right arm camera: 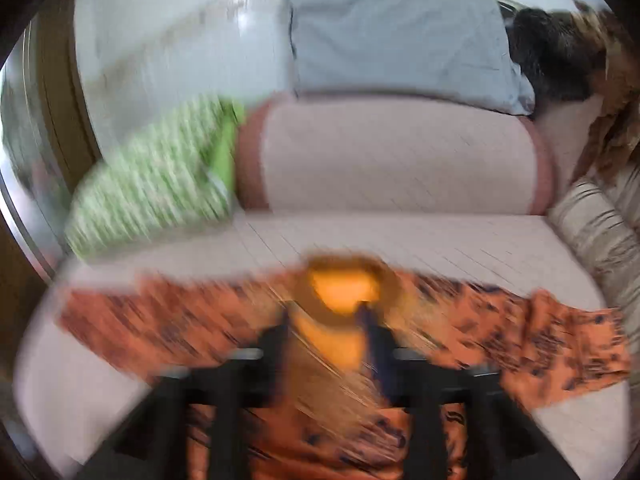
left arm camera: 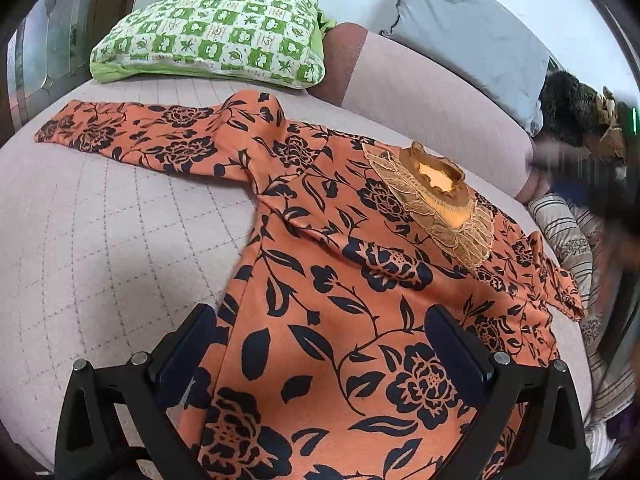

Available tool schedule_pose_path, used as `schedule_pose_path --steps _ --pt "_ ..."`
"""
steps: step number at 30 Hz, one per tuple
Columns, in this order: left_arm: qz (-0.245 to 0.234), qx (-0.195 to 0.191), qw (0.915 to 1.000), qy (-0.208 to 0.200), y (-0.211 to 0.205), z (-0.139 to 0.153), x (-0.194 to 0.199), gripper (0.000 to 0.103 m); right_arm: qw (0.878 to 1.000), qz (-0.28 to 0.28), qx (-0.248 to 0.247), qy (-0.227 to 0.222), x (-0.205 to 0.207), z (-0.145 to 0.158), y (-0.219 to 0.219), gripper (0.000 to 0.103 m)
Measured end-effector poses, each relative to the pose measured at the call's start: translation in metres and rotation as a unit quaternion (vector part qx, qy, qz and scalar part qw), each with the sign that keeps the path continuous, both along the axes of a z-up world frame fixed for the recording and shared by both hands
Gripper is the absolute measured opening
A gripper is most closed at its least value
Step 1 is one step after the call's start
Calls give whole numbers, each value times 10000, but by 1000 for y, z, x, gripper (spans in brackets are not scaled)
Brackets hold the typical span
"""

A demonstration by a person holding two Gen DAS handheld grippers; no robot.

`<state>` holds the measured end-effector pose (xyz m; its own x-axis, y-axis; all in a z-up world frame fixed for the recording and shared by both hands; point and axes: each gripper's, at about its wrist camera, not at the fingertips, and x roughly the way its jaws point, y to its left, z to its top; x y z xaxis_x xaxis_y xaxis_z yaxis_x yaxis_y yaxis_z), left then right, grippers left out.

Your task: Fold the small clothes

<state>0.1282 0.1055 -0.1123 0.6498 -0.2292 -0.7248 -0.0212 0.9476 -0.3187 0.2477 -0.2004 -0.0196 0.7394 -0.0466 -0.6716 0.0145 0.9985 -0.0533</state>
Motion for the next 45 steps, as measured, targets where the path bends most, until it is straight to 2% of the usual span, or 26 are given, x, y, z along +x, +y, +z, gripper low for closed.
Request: schedule_pose_path --steps 3,4,5,7,8,9,11,12,14,16,17,21,23,25,27,29,30,31,32,34,40,43,45 --pt "-62 32 10000 -16 -3 1 -1 103 9933 -413 -1070 115 -33 -27 -50 76" --pt "-93 68 9999 -33 -6 0 -1 103 9913 -562 -1175 161 -41 -34 -80 76" --pt "-129 114 9998 -56 -9 0 -1 103 9906 -845 -1020 353 -47 -41 -120 75" --pt "-217 231 9995 -77 -16 -1 0 103 9850 -1494 -361 789 -53 -53 -196 75" --pt "-257 276 9993 -81 -20 -2 1 103 9790 -1835 -233 857 -56 -55 -227 75" --pt "-283 310 9991 -86 -23 -3 1 103 9741 -2043 -381 892 -61 -58 -255 74" --pt "-367 431 9984 -84 -31 -7 2 103 9709 -1975 -801 1095 -57 -69 -285 68" --pt "-412 484 9979 -74 -34 -9 3 103 9731 -1810 -800 1177 -54 -72 -290 66" --pt "-469 574 9972 -49 -39 -12 3 103 9754 -1421 -1145 1237 -49 -74 -291 57" --pt "-500 643 9967 -6 -44 -16 5 103 9769 -932 -1439 1275 -45 -82 -287 56" --pt "-510 660 9965 17 -45 -18 6 103 9778 -827 -1435 1285 -43 -84 -286 56" --pt "-585 719 9957 58 -52 -23 8 103 9903 -894 -389 992 -29 -75 -287 56" --pt "-627 723 9954 95 -55 -25 8 103 9868 -1126 -73 1159 -12 -88 -290 57" --pt "-675 756 9948 89 -57 -26 7 103 9778 -1312 46 1633 3 -114 -294 56" --pt "-673 760 9948 61 -56 -24 7 103 9759 -1562 416 1463 3 -114 -301 52" --pt "-649 687 9955 67 -55 -23 7 103 9686 -1783 1063 1366 1 -109 -318 24" --pt "-651 627 9959 80 -53 -23 7 103 9606 -1850 1604 1316 -2 -107 -331 20" --pt "-654 593 9961 74 -53 -22 7 103 9567 -1873 1824 1276 -3 -106 -338 8" --pt "-649 583 9962 53 -52 -21 7 103 9527 -1909 2005 1253 -5 -105 -344 6" --pt "-655 565 9963 18 -52 -19 6 103 9461 -2002 2185 1306 -6 -107 -352 5" --pt "-626 517 9967 -11 -48 -16 5 103 9436 -1999 2361 1180 0 -101 -346 4" --pt "-629 451 9970 -18 -47 -14 6 103 9466 -1835 2475 952 3 -79 -333 4" --pt "-651 429 9969 -66 -47 -12 5 103 9490 -1633 2603 709 7 -52 -319 2"
